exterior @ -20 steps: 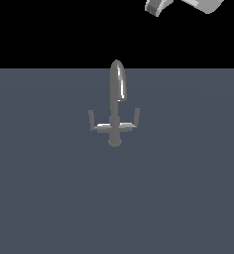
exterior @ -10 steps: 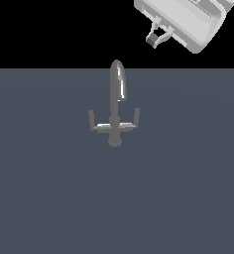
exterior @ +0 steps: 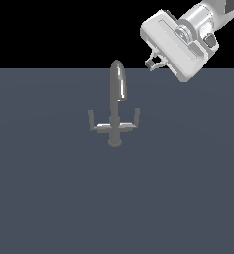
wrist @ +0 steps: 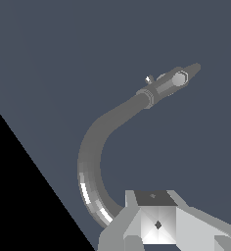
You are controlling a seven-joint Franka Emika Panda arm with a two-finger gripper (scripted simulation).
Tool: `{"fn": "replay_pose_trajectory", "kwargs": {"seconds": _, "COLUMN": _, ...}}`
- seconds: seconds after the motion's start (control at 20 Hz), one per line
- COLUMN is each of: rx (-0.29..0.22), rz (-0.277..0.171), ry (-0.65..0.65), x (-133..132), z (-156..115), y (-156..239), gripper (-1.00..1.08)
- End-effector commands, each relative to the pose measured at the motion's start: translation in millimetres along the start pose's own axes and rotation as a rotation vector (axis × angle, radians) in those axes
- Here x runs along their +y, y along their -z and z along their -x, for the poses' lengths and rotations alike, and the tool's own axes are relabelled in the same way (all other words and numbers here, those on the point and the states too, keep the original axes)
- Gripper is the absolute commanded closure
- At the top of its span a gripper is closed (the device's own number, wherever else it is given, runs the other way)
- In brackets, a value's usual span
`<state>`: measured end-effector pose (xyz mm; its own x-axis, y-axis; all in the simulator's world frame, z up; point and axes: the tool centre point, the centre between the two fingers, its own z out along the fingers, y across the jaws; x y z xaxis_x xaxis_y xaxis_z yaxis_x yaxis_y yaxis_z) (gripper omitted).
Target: Turn on the faucet by rotating a designated handle.
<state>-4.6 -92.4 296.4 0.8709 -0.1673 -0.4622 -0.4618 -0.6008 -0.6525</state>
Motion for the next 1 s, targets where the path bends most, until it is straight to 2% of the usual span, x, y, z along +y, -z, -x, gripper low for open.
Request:
{"fn": "replay_pose_trajectory", "kwargs": {"seconds": 0.0, "rx": -0.024, "rz": -0.047, "ry": -0.018, "x": 5, "z": -15, "y": -6, "gripper": 1.08}}
{"fn": "replay_pose_trajectory", "kwargs": {"seconds": 0.95, "rx": -0.210, "rz": -0.400, "ry": -0.167, "x": 43, "z": -121, "y": -72, "gripper": 1.08}}
